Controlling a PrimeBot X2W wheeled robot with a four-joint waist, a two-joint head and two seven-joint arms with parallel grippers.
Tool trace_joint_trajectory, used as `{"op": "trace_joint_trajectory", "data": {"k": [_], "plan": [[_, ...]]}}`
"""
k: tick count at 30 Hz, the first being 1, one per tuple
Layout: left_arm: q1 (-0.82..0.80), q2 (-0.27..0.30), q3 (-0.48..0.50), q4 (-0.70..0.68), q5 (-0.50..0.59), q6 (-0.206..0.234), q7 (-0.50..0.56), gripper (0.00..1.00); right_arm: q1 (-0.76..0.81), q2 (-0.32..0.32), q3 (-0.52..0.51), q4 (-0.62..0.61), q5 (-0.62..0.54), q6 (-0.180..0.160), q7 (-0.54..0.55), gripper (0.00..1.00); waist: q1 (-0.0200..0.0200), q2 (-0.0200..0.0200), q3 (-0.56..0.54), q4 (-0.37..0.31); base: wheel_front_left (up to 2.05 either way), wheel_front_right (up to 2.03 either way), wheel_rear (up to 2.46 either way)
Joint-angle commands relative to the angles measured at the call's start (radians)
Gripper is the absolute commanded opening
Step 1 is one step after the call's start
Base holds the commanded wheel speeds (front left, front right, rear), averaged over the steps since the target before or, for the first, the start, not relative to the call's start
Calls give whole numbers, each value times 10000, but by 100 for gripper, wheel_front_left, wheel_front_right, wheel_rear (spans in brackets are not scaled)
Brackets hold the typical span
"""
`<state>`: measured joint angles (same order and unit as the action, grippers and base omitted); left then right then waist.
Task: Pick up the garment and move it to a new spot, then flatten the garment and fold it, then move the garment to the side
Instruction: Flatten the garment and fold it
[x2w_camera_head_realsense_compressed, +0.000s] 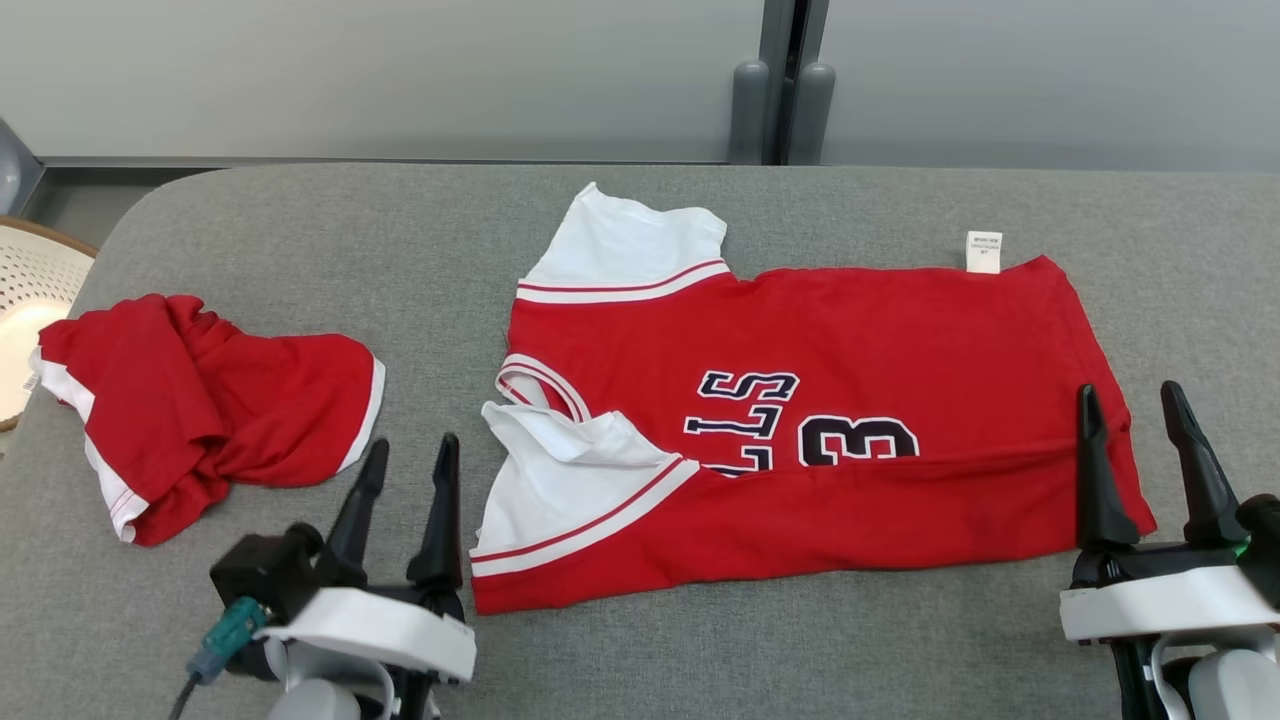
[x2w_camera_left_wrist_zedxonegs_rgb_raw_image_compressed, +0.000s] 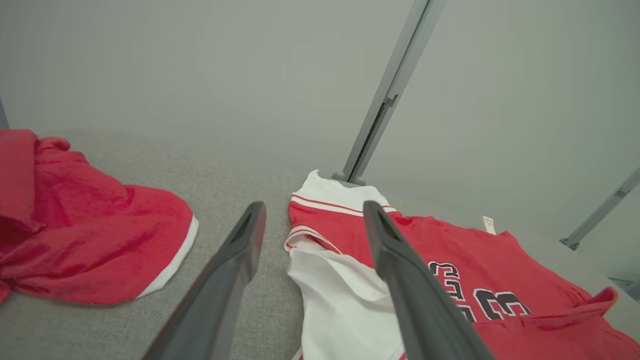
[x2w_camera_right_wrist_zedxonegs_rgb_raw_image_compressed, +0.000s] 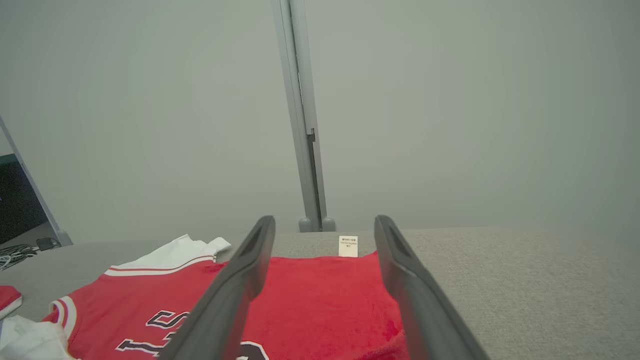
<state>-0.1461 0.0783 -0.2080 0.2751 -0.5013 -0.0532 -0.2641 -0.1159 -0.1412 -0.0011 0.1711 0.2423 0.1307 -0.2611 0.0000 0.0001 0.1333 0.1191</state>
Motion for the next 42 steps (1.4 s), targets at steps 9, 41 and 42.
{"op": "trace_joint_trajectory", "data": {"k": [9, 41, 42], "plan": [[-116, -242, -148, 1407, 942, -353, 0, 100, -92, 22, -246, -83, -123, -1, -58, 100, 0, -1, 95, -75, 0, 0, 0], [-1875, -219, -1810, 5187, 432, 205, 133, 0, -221, 311, -1120, 1943, -482, 0, 3, 100, 0, -1, 53, -410, 0, 0, 0], [-1900, -213, -1787, 5039, 469, 177, 62, 0, -331, 341, -1153, 2249, -515, 0, 76, 100, 0, -1, 54, -378, 0, 0, 0]]}}
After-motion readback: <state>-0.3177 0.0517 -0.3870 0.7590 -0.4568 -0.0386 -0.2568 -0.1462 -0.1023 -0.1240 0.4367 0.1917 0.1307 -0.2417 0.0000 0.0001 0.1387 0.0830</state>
